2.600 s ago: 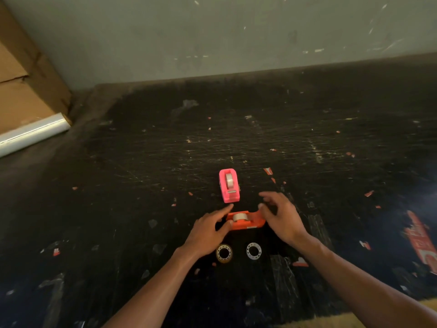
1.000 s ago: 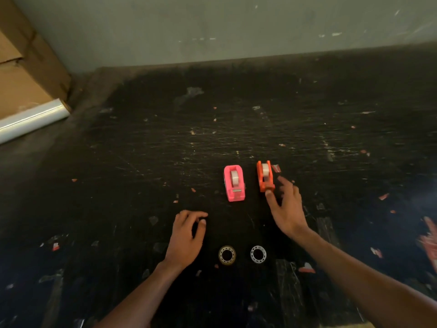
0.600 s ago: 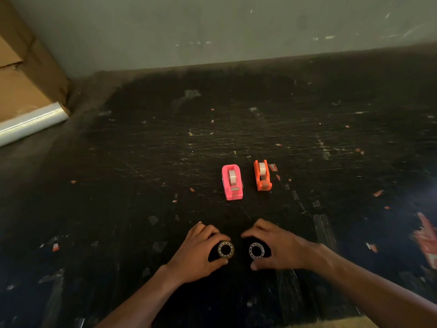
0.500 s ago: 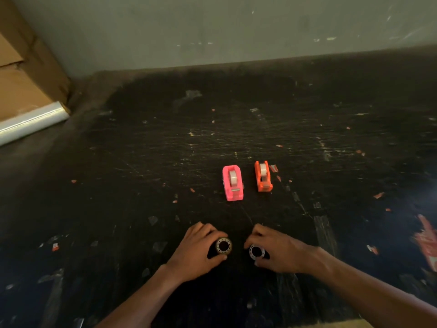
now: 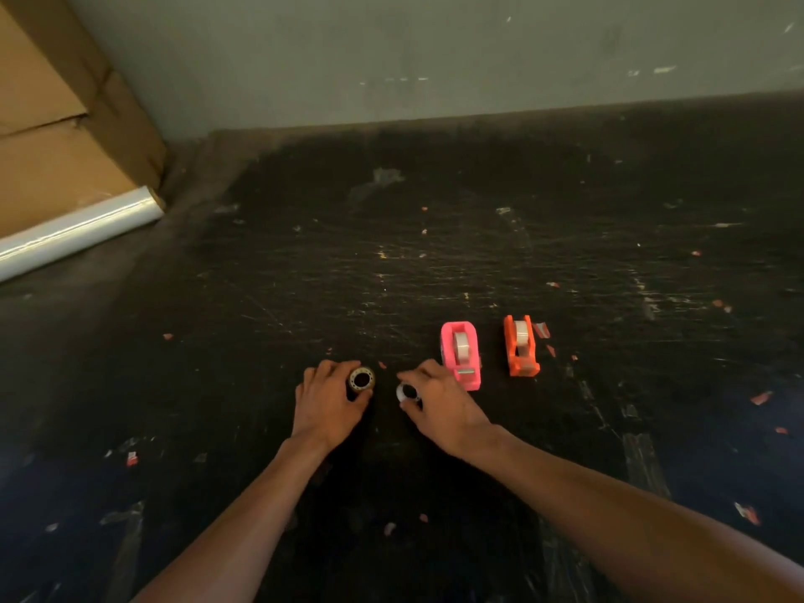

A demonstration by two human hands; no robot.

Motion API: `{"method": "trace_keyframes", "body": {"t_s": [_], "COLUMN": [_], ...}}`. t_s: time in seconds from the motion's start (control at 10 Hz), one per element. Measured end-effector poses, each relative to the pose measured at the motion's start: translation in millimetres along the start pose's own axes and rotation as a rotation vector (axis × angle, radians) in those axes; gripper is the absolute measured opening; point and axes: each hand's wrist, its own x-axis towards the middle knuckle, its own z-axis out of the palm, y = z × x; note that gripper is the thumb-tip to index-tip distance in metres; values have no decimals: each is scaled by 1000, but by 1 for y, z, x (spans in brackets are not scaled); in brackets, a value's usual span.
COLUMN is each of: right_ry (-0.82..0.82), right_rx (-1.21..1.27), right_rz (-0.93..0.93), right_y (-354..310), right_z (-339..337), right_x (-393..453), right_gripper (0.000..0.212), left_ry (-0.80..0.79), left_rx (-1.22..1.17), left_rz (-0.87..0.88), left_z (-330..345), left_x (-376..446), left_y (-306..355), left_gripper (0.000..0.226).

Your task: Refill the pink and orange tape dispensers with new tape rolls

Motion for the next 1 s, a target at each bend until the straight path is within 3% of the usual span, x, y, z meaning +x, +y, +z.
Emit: {"method": "trace_keyframes", "body": {"t_s": [0.2, 0.7, 1.0], "right_ry": [64, 8, 68], "right_rx": [-26, -116, 116], "right_rz": [47, 217, 235], "right_y": [-3, -2, -7], "right_z": [3, 9, 17], "right_x": [37, 58, 8], "right_gripper": [54, 53, 72], "left_ry": [44, 54, 171], "left_rx": [-11, -15, -218], "left_rz": [-33, -108, -240], "left_z": [-3, 14, 29], "left_x": [15, 21, -13], "left_y": [2, 14, 25], "left_gripper": [58, 63, 86]}}
